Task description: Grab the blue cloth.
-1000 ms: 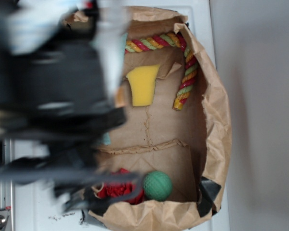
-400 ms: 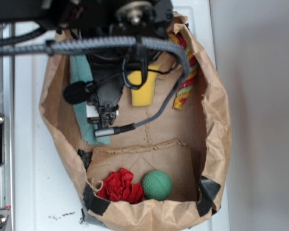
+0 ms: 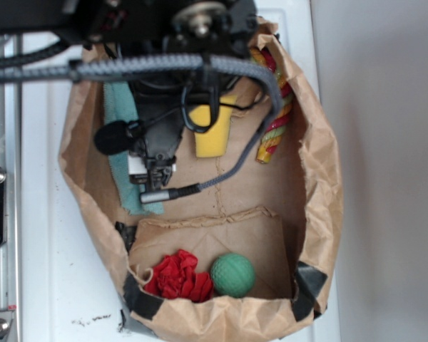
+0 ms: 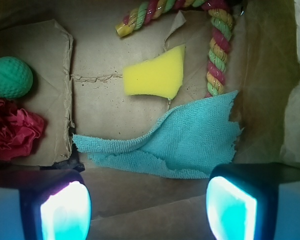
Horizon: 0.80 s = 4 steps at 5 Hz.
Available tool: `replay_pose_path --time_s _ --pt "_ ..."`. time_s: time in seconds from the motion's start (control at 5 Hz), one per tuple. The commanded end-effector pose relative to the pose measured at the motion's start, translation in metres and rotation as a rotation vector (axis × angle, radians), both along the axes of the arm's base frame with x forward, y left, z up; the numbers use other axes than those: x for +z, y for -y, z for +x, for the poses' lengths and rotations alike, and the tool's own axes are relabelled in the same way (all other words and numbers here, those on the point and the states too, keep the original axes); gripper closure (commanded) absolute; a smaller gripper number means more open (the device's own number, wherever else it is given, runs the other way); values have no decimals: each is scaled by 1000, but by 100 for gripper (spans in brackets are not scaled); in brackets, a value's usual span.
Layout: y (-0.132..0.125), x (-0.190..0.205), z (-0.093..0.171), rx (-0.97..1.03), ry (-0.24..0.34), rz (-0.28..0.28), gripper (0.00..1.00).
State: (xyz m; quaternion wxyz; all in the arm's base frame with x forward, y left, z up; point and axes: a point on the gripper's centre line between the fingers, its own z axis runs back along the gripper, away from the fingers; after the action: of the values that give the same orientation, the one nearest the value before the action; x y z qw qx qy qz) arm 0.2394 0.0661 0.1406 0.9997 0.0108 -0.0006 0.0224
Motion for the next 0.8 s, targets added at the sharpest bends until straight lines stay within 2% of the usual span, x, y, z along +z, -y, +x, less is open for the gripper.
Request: replay_pose_path --time_s 0.0,0.2,0.4,0.6 --pt "-22 -42 -44 -275 62 -21 0" --pt "-31 -53 -44 -304 98 26 0" --pt "-34 -55 -34 -226 104 5 0" --pt "-30 -52 -8 -94 92 -17 0"
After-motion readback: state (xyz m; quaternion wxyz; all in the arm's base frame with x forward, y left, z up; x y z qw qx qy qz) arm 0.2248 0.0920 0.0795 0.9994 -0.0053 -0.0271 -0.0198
